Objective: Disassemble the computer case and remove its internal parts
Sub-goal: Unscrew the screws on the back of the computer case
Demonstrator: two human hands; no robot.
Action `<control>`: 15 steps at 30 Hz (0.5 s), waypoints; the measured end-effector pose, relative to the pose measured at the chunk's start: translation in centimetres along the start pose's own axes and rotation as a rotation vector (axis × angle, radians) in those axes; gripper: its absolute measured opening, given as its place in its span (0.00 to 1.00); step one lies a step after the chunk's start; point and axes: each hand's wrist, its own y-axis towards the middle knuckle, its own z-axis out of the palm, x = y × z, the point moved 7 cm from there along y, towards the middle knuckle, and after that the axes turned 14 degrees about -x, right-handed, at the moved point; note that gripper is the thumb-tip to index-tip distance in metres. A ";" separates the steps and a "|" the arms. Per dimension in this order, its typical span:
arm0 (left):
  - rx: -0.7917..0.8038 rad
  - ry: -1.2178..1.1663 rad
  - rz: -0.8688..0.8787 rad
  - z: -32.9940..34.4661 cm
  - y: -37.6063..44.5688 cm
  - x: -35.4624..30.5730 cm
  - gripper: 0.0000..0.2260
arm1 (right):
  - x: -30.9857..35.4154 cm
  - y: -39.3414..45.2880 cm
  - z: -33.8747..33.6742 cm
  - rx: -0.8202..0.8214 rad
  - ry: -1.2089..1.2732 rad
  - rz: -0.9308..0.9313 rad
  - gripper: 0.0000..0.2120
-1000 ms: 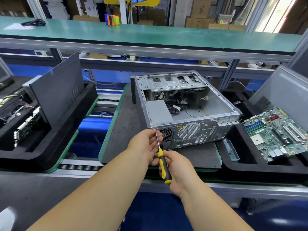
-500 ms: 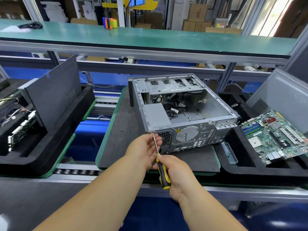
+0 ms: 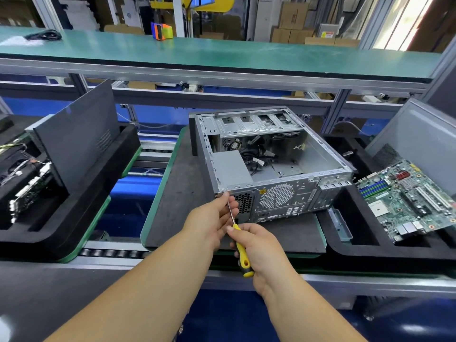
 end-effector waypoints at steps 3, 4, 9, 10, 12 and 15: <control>0.004 0.017 0.012 0.0 -0.1 -0.1 0.08 | 0.0 -0.1 0.1 0.027 0.042 0.029 0.09; 0.003 0.020 0.014 0.0 -0.1 -0.1 0.08 | 0.0 -0.1 0.0 0.029 0.046 0.034 0.09; 0.000 0.024 0.000 -0.3 -0.4 -0.2 0.10 | 0.1 -0.1 0.1 0.032 0.063 0.063 0.09; -0.003 0.015 -0.012 -0.4 -0.4 -0.2 0.09 | 0.1 -0.2 0.1 0.033 0.071 0.083 0.09; -0.018 -0.008 -0.038 -0.5 -0.6 -0.2 0.08 | 0.0 -0.3 0.2 0.044 0.100 0.166 0.08; -0.054 -0.010 -0.054 -0.7 -0.7 -0.3 0.05 | -0.4 -0.6 0.4 0.059 0.166 0.309 0.11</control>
